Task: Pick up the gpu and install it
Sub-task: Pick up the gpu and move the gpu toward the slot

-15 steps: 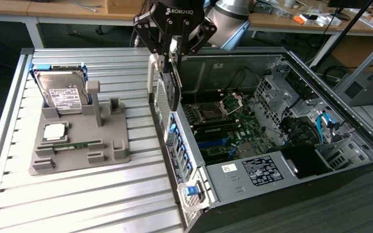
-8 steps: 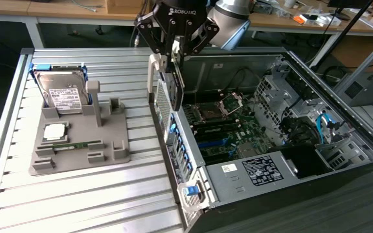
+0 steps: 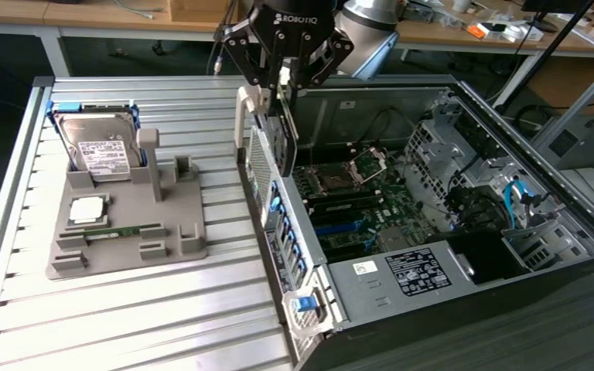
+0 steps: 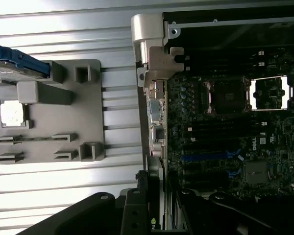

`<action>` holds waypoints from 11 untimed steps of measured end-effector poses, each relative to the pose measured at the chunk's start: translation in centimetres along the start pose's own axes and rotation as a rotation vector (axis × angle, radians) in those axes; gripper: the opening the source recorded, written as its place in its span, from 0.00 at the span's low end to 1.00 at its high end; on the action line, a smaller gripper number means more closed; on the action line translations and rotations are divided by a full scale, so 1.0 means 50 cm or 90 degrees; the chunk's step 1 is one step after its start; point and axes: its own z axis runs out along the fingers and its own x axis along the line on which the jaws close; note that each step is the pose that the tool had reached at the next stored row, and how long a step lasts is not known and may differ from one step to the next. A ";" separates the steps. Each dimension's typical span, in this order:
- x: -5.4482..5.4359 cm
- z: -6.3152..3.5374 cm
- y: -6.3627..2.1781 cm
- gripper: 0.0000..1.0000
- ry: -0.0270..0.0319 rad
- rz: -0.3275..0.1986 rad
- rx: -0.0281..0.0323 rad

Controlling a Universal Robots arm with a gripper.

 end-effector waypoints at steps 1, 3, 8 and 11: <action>-0.001 0.000 0.000 0.27 0.0000 0.000 0.0000; -0.004 0.000 0.000 0.27 0.0001 0.000 0.0001; -0.010 0.000 0.000 0.27 0.0000 0.000 0.0002; -0.014 0.000 0.000 0.27 0.0000 0.000 0.0002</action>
